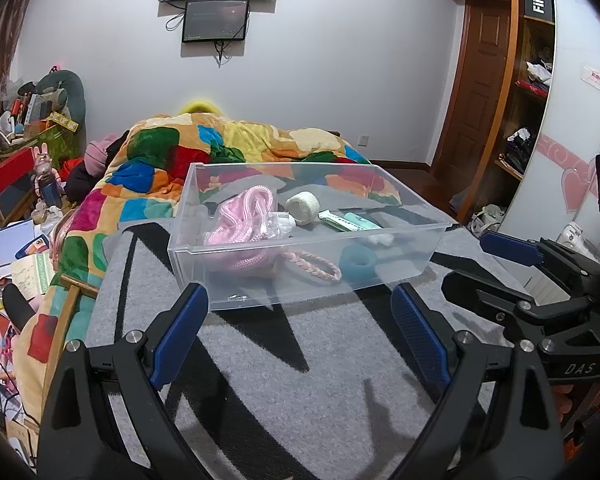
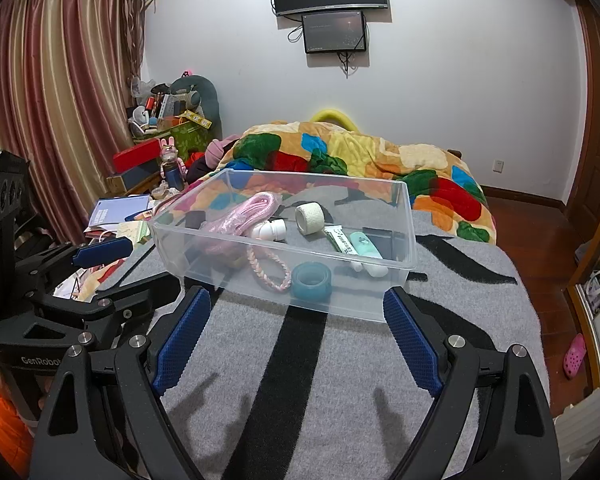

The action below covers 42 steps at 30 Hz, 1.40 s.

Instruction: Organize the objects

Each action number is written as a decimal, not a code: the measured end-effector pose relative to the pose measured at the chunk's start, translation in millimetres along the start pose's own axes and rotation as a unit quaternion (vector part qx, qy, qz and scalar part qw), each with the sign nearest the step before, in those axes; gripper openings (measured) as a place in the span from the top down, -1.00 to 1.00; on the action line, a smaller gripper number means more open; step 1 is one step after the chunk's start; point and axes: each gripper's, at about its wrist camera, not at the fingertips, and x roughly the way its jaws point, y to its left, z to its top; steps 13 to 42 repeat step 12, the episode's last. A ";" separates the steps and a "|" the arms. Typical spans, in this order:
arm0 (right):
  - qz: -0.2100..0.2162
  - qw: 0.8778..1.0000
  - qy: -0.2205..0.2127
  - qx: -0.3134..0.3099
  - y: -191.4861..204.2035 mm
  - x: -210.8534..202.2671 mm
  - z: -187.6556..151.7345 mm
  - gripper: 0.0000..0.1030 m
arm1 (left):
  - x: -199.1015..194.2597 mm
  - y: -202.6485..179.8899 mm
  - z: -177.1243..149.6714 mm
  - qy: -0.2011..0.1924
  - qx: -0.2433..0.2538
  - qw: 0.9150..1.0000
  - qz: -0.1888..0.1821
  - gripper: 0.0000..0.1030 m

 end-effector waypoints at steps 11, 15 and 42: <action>0.001 1.000 0.001 0.001 1.0 0.1 -0.7 -0.69 | -0.4 -0.4 0.0 0.000 -0.003 1.000 -0.001 -0.82; 0.001 1.000 0.001 0.001 1.4 -0.1 -0.5 -0.69 | 0.1 0.1 0.0 0.001 -0.004 1.000 -0.002 -0.82; 0.001 1.000 0.001 0.001 1.4 -0.1 -0.5 -0.69 | 0.1 0.1 0.0 0.001 -0.004 1.000 -0.002 -0.82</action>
